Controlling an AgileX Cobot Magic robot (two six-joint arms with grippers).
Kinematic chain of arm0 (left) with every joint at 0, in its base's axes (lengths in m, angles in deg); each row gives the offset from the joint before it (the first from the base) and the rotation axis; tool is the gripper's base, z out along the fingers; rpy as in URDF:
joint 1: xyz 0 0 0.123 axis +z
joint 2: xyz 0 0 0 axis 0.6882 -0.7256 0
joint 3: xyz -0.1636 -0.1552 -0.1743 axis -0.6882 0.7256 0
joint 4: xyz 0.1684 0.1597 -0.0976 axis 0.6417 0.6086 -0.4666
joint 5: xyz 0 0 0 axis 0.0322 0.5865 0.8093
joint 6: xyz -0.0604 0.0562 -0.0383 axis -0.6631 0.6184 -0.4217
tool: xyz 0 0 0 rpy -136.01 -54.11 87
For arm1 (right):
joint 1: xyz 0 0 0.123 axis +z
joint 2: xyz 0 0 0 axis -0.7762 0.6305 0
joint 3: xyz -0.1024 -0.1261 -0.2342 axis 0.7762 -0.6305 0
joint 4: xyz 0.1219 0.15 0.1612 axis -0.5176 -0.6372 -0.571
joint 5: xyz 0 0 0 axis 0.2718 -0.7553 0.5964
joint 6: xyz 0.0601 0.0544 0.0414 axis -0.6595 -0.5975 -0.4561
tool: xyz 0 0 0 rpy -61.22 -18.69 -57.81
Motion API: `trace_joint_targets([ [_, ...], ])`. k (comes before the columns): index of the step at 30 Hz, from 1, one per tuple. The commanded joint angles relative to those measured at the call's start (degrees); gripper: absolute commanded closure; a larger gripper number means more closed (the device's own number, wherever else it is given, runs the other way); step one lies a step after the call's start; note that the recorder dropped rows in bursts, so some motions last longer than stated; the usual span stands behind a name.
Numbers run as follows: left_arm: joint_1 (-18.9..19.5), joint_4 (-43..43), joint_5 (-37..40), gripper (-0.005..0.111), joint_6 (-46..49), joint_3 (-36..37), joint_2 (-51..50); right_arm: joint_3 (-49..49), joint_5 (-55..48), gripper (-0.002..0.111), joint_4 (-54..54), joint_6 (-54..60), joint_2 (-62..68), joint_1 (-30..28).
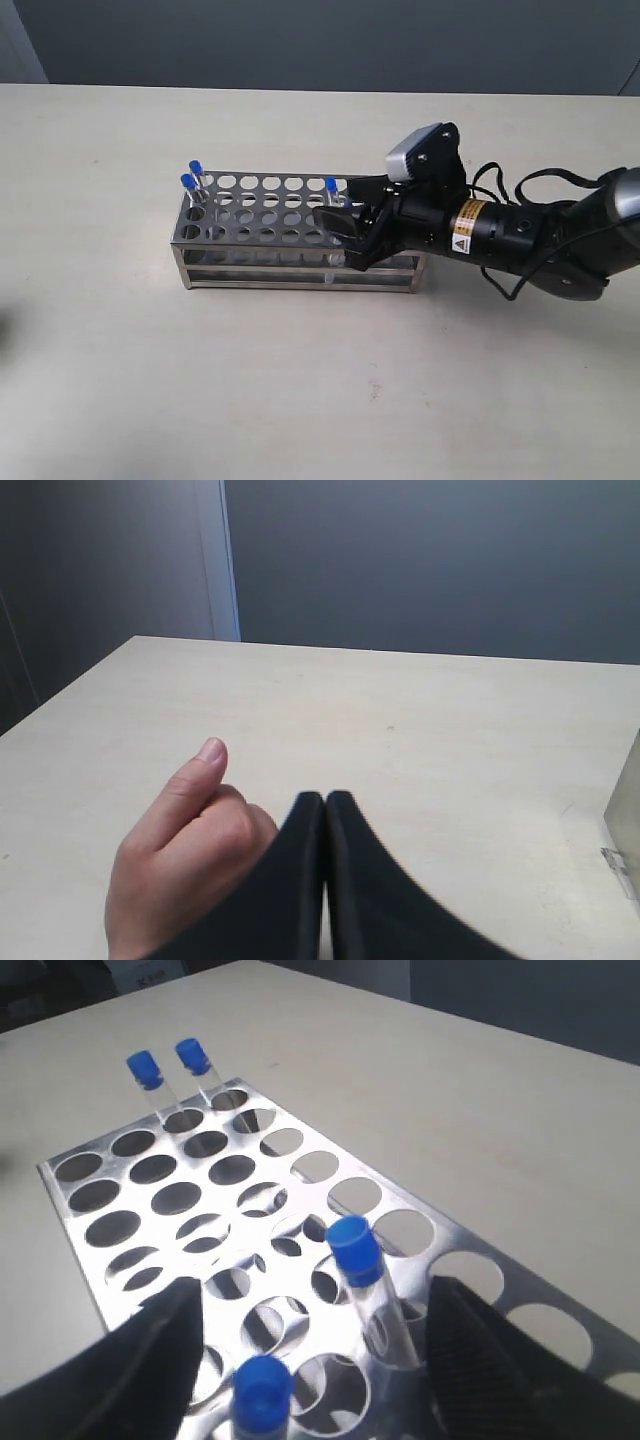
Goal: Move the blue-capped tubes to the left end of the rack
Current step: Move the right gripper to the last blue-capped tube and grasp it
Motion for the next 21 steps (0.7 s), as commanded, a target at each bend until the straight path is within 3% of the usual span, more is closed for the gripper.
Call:
trace_joint_targets([
  [1, -0.53, -0.11, 0.11, 0.106, -0.13, 0.19, 0.21, 2.56, -6.2, 0.059, 0.1, -0.09, 0.93, 3.19],
  [7, -0.53, -0.11, 0.11, 0.106, -0.13, 0.19, 0.21, 2.81, -7.07, 0.107, -0.82, -0.48, 0.81, 4.14],
  [21, -0.53, -0.11, 0.11, 0.106, -0.13, 0.19, 0.21, 2.81, -10.38, 0.108, 8.43, -8.11, -7.16, 4.14],
])
